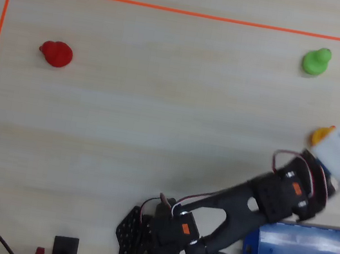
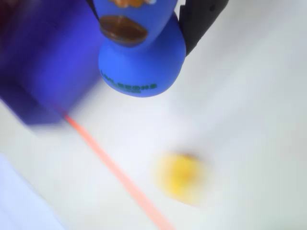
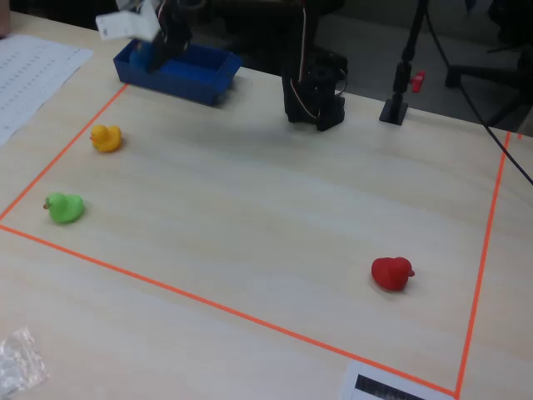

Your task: Grasp blue duck and put it into box.

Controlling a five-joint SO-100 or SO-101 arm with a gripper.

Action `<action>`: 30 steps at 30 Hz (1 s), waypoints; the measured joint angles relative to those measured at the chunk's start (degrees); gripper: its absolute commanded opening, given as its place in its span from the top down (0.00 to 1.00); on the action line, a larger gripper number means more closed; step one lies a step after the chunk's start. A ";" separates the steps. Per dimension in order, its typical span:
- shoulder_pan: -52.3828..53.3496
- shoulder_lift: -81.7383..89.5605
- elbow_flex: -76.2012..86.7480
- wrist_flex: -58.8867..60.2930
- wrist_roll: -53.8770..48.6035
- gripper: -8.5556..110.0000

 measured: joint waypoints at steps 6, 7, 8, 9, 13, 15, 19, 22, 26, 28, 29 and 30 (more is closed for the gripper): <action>20.92 4.92 6.77 -0.70 -4.75 0.93; 22.94 6.77 8.79 -1.23 -5.19 0.93; 24.43 8.53 10.46 -1.58 -5.54 0.93; 25.58 10.37 12.30 -1.76 -5.89 0.93; 26.54 14.59 18.54 -1.93 -6.06 0.93; 26.19 14.77 19.86 -2.11 -6.06 0.93; 26.28 13.89 20.04 -2.99 -6.06 0.90; 26.19 10.72 20.04 -6.15 -6.06 0.75; 26.19 8.44 20.04 -8.88 -6.59 0.69; 26.19 8.35 20.04 -8.88 -7.29 0.66; 26.19 8.35 20.04 -8.88 -7.47 0.65; 26.19 8.35 20.04 -8.88 -7.47 0.66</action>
